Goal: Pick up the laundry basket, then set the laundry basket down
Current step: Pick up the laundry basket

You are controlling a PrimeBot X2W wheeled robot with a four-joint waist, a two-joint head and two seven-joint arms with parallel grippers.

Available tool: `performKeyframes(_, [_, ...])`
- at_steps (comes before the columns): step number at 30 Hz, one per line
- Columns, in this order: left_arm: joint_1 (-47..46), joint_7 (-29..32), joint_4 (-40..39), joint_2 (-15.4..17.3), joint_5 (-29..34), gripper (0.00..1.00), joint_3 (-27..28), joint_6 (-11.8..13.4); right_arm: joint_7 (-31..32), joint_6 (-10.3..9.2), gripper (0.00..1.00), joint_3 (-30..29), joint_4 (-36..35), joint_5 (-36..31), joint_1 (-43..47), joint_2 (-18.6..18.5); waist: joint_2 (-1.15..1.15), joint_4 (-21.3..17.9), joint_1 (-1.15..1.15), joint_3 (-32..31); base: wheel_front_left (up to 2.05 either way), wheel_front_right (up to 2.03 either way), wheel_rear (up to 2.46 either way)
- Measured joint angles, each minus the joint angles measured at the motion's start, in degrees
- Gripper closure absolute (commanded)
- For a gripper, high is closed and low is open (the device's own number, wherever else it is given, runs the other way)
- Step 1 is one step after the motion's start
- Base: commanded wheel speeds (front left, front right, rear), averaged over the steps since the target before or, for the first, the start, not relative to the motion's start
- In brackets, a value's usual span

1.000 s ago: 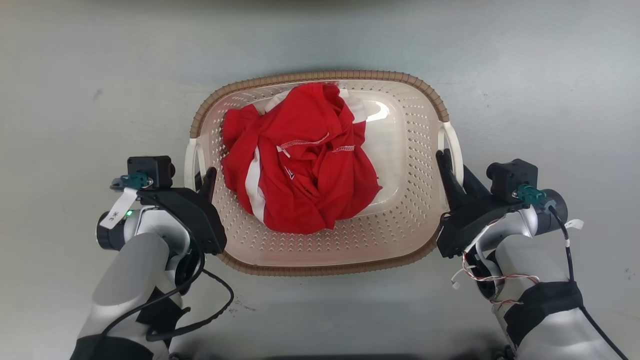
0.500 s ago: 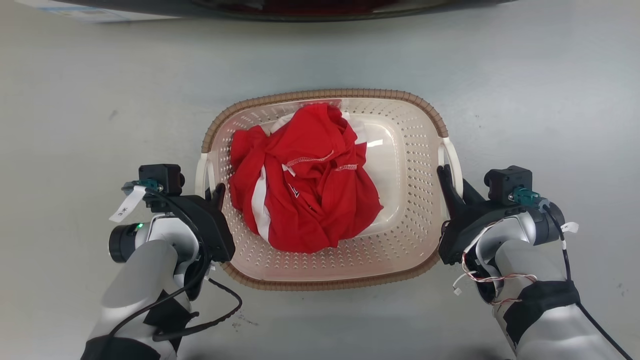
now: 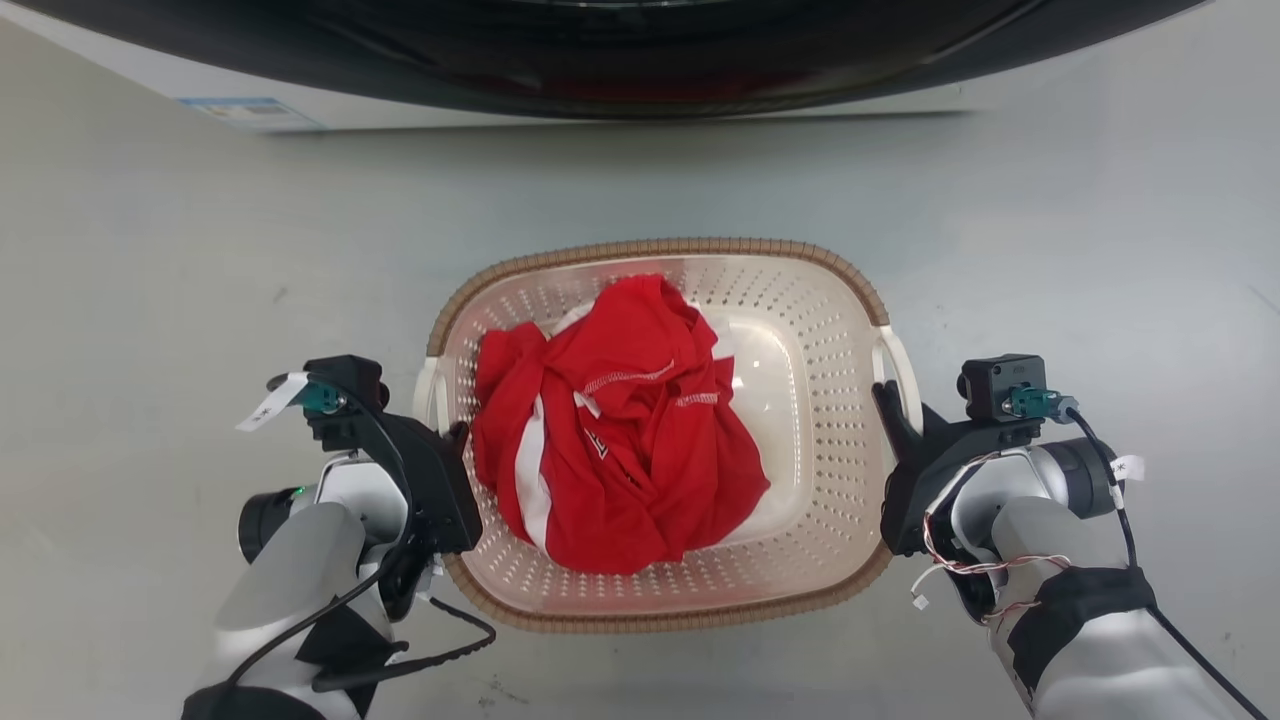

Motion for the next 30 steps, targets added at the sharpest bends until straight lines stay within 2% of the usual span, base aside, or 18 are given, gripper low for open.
performKeyframes(14, [2.04, 8.29, 2.20, -0.49, -5.80, 1.00, -1.46, 0.26, 6.08, 0.52, 1.00, 1.14, 6.92, 3.13, -0.86, 0.48, 0.00, 0.30, 0.00, -9.22, 0.00, 0.00, 0.00])
performKeyframes(30, [3.22, 14.81, 4.26, 0.03, -9.44, 1.00, -2.08, 0.44, 11.52, 0.52, 1.00, 5.20, 7.61, 11.21, 1.03, 0.62, 0.00, 0.01, -0.01, -21.01, 0.00, 0.00, 0.00])
